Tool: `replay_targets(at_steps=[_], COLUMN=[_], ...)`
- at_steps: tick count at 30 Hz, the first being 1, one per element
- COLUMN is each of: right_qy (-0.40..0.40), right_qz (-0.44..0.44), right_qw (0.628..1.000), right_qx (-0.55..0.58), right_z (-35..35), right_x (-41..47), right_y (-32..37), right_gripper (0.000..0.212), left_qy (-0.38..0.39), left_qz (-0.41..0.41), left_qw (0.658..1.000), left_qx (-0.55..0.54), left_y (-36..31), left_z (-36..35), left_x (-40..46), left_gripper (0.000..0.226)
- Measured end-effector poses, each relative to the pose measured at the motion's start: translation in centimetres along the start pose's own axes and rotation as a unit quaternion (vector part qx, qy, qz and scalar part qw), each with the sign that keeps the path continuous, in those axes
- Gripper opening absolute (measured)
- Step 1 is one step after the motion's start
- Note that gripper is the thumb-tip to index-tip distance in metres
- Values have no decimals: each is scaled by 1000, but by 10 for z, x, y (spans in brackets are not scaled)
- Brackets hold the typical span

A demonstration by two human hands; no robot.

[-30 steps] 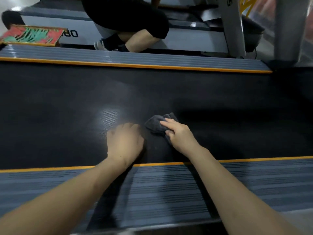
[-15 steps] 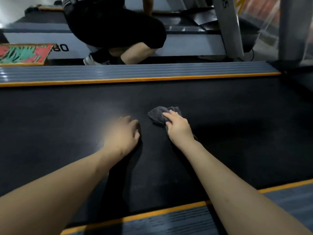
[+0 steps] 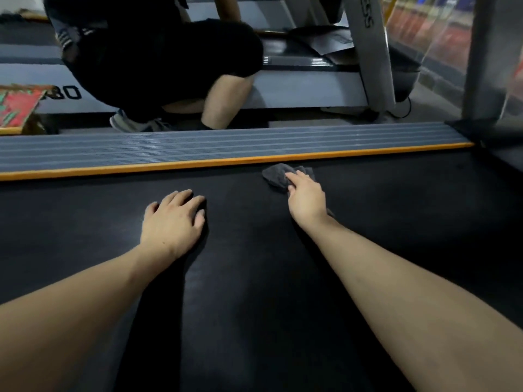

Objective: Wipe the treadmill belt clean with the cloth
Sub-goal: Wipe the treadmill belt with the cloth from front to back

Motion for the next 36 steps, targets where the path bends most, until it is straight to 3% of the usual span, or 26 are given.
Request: replay_targets(at_steps=[4, 10, 15, 18, 20, 23, 25, 27, 29, 32, 34, 36], right_qy=[6, -13, 66, 113, 78, 12, 12, -17, -13, 60, 110, 118], right_qz=[15, -5, 156, 185, 146, 10, -18, -20, 11, 175, 253, 247], right_qw=[998, 1000, 986, 976, 986, 997, 995, 992, 994, 982, 961, 962], right_qx=[-54, -15, 8, 9, -22, -70, -98, -122, -108, -36, 7, 13], right_z=[-14, -27, -89, -84, -51, 2, 4, -6, -31, -88, -111, -101], right_x=[26, 11, -25, -17, 2, 21, 20, 10, -4, -40, -56, -43], right_y=[2, 31, 141, 120, 66, -8, -6, 25, 70, 158, 188, 166], right_gripper=[41, 43, 35, 34, 33, 34, 32, 25, 21, 22, 24, 29], left_qy=[-21, -48, -69, -42, -33, 30, 76, 64, 8, -77, -80, -67], left_qz=[-5, 15, 72, 78, 73, 30, -6, -13, 12, 53, 64, 64], left_qw=[1000, 998, 995, 996, 997, 999, 997, 998, 1000, 996, 995, 996], left_qx=[-5, -32, 4, 17, 4, 2, 5, 15, 18, 11, 10, 14], left_y=[8, 11, 18, 15, 16, 29, 43, 54, 58, 60, 62, 64], left_z=[-4, -2, 0, 1, 1, 6, 8, 10, 11, 14, 15, 12], left_x=[3, 4, 0, -2, -4, 1, 0, -9, -22, -28, -27, -26], left_gripper=[51, 47, 29, 33, 42, 51, 51, 49, 46, 45, 46, 48])
Point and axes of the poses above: each hand's wrist, its own x-axis towards the middle knuckle, its own z-axis out of the back of the hand, y = z × x, the point moved 6 cm from there along x, towards the middle knuckle, and after that the axes turned 4 degrees about -z, right-handed, at the moved point
